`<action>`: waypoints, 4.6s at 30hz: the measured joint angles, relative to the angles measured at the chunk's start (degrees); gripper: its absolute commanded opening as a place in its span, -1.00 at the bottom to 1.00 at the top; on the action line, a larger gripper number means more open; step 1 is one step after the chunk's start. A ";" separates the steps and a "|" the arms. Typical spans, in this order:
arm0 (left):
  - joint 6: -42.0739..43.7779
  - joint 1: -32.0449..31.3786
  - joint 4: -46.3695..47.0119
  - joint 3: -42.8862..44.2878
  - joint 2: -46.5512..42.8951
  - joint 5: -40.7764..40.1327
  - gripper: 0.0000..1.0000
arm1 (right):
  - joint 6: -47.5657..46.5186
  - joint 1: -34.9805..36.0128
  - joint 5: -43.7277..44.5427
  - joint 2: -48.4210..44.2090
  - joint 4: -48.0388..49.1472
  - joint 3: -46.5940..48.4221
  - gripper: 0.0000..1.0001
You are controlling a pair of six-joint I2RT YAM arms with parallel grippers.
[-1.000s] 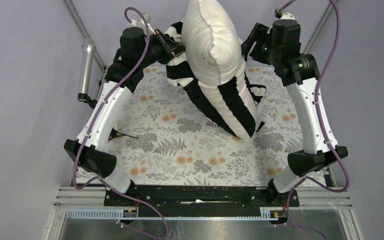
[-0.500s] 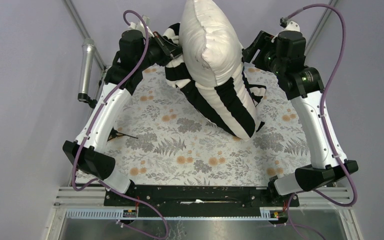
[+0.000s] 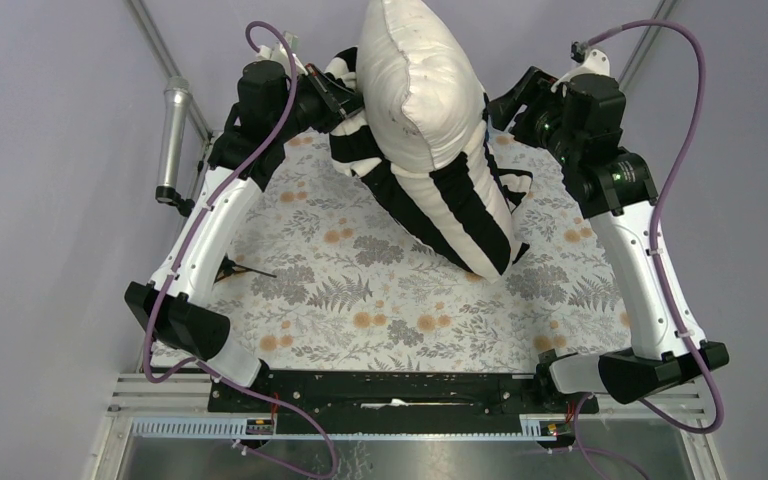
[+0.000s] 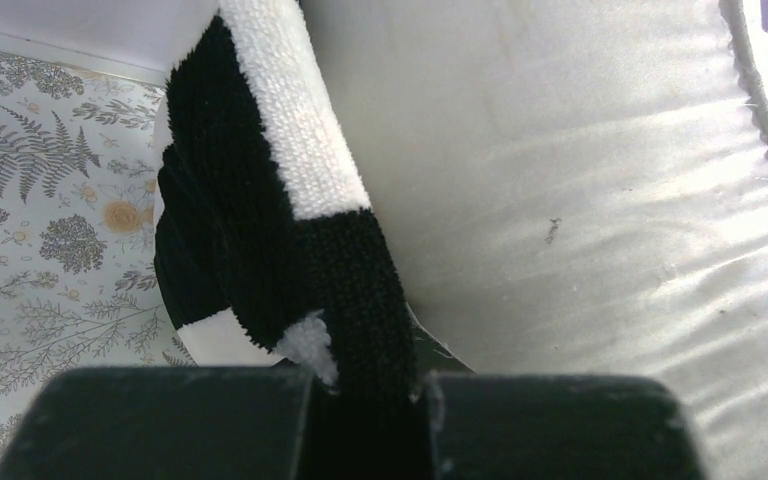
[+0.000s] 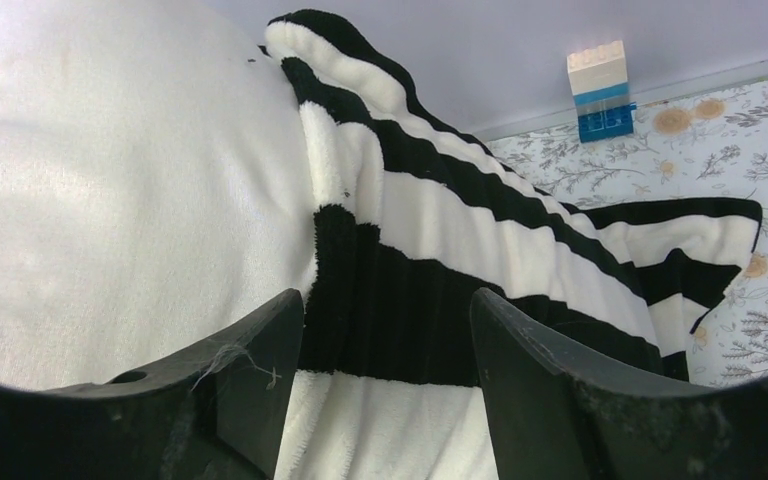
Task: Put the pillow into the pillowcase
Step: Stuff the pillow into the pillowcase.
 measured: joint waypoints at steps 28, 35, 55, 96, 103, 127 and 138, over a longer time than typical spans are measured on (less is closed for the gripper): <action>0.24 0.00 -1.79 1.86 0.17 0.24 -1.00 | -7.21 2.64 8.48 21.81 -22.32 36.09 -0.01; 0.31 0.00 -1.77 1.97 0.33 0.39 -1.00 | -7.23 3.23 6.54 20.59 -23.45 31.89 0.05; 0.42 0.00 -1.81 1.97 0.44 0.37 -1.00 | -6.45 11.91 8.79 12.15 -21.55 22.14 0.11; -0.17 2.60 -3.63 3.87 1.27 2.99 -1.00 | -9.90 7.74 23.28 31.12 -33.38 48.06 -0.35; -0.22 2.71 -3.56 3.89 1.36 3.48 -1.00 | -8.81 4.85 18.91 32.44 -33.27 48.24 -0.24; -5.77 1.03 2.51 30.51 9.42 6.82 -1.00 | -5.44 4.81 7.50 24.04 -21.73 53.59 -1.00; -6.71 1.70 -3.13 32.96 8.28 7.48 -1.00 | -6.47 3.58 14.23 11.08 -4.68 28.92 -1.00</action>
